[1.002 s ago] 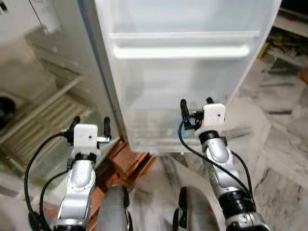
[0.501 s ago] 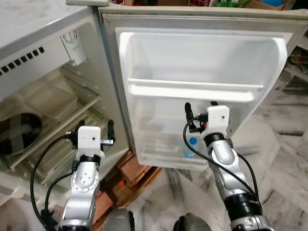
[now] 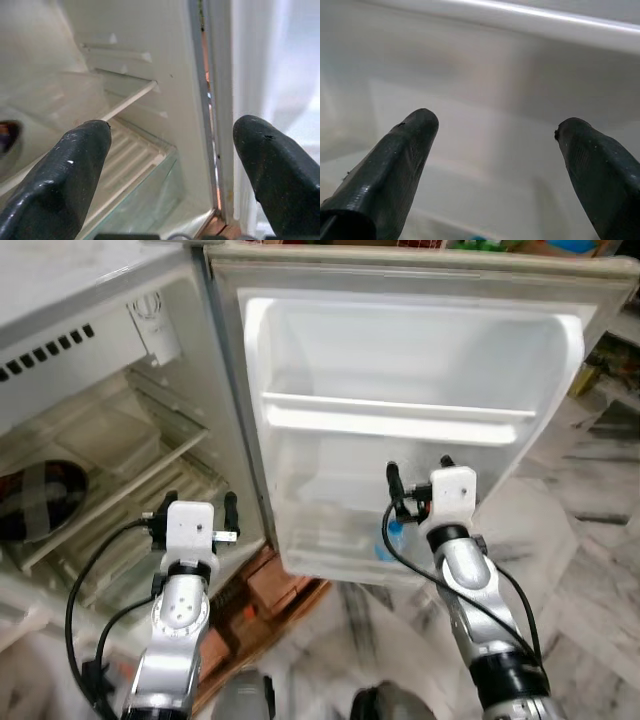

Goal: Restocking fridge

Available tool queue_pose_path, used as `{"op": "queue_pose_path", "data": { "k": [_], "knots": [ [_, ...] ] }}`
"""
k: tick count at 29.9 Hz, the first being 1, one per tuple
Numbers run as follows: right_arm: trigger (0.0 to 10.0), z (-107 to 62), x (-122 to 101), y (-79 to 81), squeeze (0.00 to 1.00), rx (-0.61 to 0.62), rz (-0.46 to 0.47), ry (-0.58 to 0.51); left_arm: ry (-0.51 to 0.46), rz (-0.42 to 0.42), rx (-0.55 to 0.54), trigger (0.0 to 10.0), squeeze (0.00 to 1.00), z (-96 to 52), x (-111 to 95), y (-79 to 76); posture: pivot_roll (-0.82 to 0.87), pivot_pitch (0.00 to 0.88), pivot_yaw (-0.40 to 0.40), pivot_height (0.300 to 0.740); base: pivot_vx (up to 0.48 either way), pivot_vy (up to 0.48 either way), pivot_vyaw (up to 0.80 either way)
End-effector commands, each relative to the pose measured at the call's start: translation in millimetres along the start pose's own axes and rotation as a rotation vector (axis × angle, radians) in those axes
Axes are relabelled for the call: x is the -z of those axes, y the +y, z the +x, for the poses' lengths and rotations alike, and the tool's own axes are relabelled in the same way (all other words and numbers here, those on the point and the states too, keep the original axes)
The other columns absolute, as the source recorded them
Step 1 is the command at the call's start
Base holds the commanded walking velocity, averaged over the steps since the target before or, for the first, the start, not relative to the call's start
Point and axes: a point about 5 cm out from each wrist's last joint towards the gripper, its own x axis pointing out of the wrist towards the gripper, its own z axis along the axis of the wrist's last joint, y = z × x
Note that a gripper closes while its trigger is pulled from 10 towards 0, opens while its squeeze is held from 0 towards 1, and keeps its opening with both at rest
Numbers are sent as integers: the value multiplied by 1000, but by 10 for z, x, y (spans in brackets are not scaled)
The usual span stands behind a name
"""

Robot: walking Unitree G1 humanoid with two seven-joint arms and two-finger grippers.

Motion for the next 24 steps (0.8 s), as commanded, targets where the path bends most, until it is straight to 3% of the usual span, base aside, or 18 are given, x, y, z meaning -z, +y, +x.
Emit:
{"op": "queue_pose_path", "data": {
  "k": [1, 12, 24],
  "knots": [
    [10000, -15, 3, -45, 0, 16, -8, -1, 9, 4, 5, 10000, 0, -15, 9, -16, 124, 77, 4, 740, -289, -382, 0],
    [10000, 28, -42, 5, 0, -3, -10, -24, 24, 28, 8, 10000, 0, 13, 16, -9, 123, 75, 0, 740, -79, -340, 0],
    [10000, 44, -47, 9, 0, 8, -6, -32, 22, 14, 15, 10000, 0, 25, 10, -16, 125, 78, 1, 740, 0, 0, 0]
  ]
}}
